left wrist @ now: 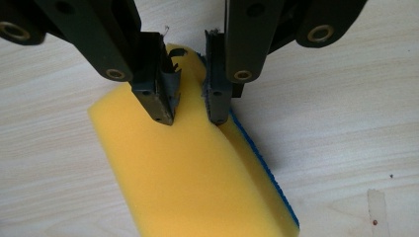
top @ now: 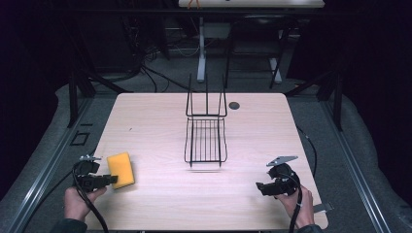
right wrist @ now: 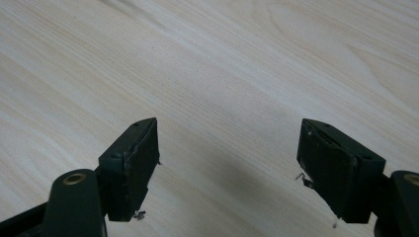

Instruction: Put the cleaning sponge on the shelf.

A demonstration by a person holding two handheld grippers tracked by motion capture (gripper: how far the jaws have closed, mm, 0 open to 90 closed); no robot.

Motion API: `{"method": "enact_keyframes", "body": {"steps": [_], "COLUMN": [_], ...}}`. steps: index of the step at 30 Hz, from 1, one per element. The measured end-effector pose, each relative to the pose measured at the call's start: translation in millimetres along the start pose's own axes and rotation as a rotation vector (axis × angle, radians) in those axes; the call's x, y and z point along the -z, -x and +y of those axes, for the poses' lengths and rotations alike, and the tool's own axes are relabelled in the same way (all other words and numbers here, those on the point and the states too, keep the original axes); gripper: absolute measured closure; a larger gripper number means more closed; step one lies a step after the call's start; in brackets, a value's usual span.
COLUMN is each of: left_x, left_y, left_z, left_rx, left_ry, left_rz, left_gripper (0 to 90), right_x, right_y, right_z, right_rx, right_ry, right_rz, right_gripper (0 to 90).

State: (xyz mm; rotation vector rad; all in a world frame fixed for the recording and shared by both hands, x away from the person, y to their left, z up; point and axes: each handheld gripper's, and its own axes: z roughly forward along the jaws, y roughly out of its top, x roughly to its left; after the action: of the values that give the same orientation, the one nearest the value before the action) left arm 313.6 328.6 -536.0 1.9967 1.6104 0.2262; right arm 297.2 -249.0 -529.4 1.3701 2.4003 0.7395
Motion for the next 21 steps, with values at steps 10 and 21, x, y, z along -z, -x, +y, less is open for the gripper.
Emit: {"method": "enact_keyframes", "body": {"steps": [10,21], "left_x": [11.2,17.4], "left_y": [6.6,19.1], "left_z": [2.4,4.4], "left_rx": [-0.043,-0.084], "left_ry": [0.029,0.05], "left_rz": [-0.005,-0.023], "left_gripper": [76.4,78.0], "right_x": [2.7,2.9], "right_y": [0.8,2.6], "right_z": [-0.3,-0.3], "right_rx": [0.009,0.007], "right_ry": [0.002,-0.001], "right_rz": [-0.033,-0.033], "right_gripper": [22.6,22.8]}}
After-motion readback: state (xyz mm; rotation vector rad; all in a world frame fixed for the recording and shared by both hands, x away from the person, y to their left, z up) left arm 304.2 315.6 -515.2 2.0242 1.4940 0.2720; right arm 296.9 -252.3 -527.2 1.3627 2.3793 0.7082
